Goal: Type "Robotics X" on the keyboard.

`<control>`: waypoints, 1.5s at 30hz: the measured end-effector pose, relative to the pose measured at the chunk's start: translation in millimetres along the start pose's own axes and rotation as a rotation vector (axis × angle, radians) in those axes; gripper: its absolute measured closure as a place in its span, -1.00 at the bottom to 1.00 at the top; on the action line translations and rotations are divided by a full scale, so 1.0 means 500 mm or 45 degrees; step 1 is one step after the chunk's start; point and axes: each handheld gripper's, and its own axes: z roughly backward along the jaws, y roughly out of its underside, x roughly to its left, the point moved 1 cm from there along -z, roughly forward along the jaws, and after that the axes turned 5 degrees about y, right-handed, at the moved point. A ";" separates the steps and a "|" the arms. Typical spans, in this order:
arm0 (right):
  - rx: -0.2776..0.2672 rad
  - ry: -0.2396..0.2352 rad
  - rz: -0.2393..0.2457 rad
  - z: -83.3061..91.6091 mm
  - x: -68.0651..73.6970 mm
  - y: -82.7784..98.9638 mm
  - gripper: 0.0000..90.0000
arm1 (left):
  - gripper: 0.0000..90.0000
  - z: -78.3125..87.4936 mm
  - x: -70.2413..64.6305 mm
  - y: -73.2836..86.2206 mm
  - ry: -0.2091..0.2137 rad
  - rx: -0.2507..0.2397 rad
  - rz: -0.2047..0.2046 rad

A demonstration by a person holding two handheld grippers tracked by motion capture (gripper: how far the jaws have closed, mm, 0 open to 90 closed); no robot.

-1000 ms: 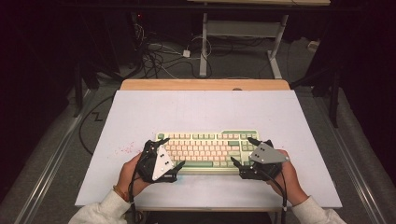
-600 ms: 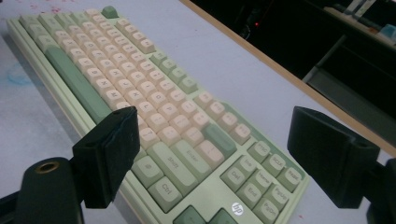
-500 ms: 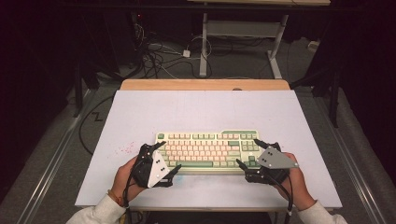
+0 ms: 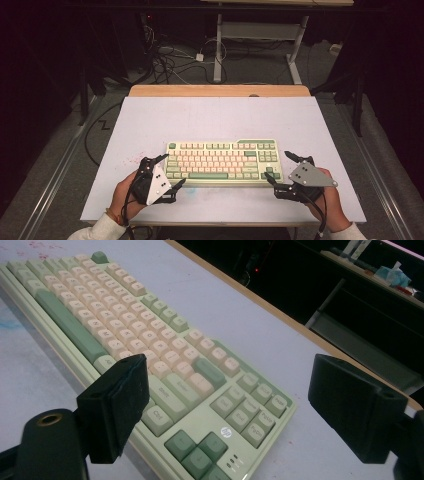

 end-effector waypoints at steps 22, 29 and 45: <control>0.046 0.076 -0.036 0.031 -0.049 0.069 -0.64 | -0.67 0.013 0.019 0.082 0.004 0.057 0.060; 0.038 0.110 -0.057 0.041 -0.061 0.101 -0.64 | -0.67 0.016 0.024 0.115 0.011 0.081 0.106; 0.083 0.104 -0.080 0.046 -0.060 0.148 -0.64 | -0.67 0.017 0.017 0.148 0.027 0.116 0.172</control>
